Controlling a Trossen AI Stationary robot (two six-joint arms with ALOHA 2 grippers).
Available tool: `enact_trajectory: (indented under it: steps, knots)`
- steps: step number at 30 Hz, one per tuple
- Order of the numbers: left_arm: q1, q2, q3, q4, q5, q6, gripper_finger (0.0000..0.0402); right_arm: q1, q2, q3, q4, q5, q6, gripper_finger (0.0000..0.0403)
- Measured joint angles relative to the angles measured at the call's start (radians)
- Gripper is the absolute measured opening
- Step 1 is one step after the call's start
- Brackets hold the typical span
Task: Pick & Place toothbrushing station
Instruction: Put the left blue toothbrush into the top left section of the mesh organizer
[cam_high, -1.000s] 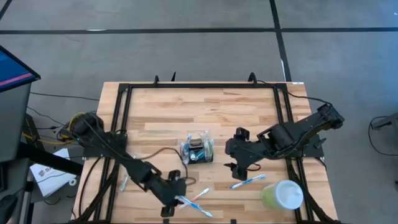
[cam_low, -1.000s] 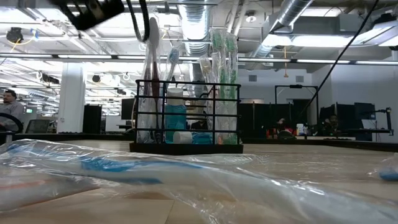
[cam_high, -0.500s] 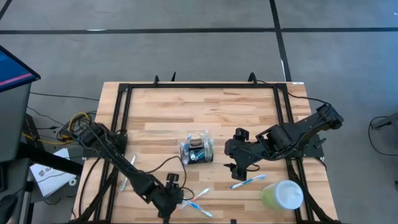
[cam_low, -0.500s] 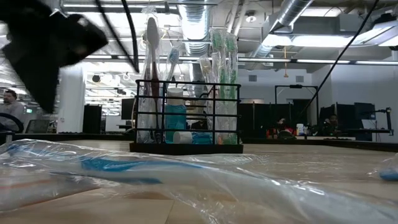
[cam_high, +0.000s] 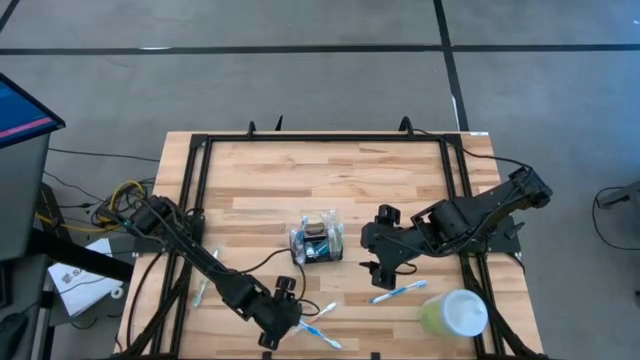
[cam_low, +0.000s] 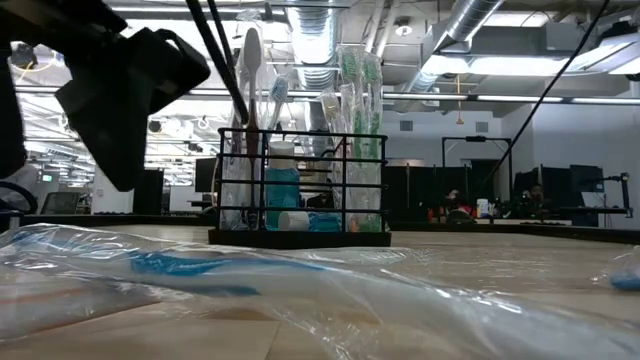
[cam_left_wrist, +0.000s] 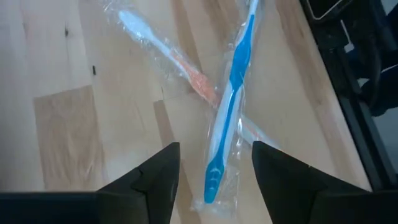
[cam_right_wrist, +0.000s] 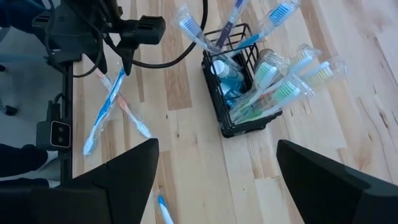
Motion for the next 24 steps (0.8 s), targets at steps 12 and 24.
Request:
enact_trajectory:
  steps: [12, 24]
  knots:
    - [0.006, 0.064, 0.0, 0.028, 0.068, -0.014, 0.0191, 0.001, 0.0, 0.0, 0.0, -0.001, 0.011, 0.0317]
    - [0.013, 0.066, 0.0, 0.035, 0.137, -0.145, 0.0021, 0.002, 0.0, 0.0, 0.0, -0.003, 0.021, 0.0317]
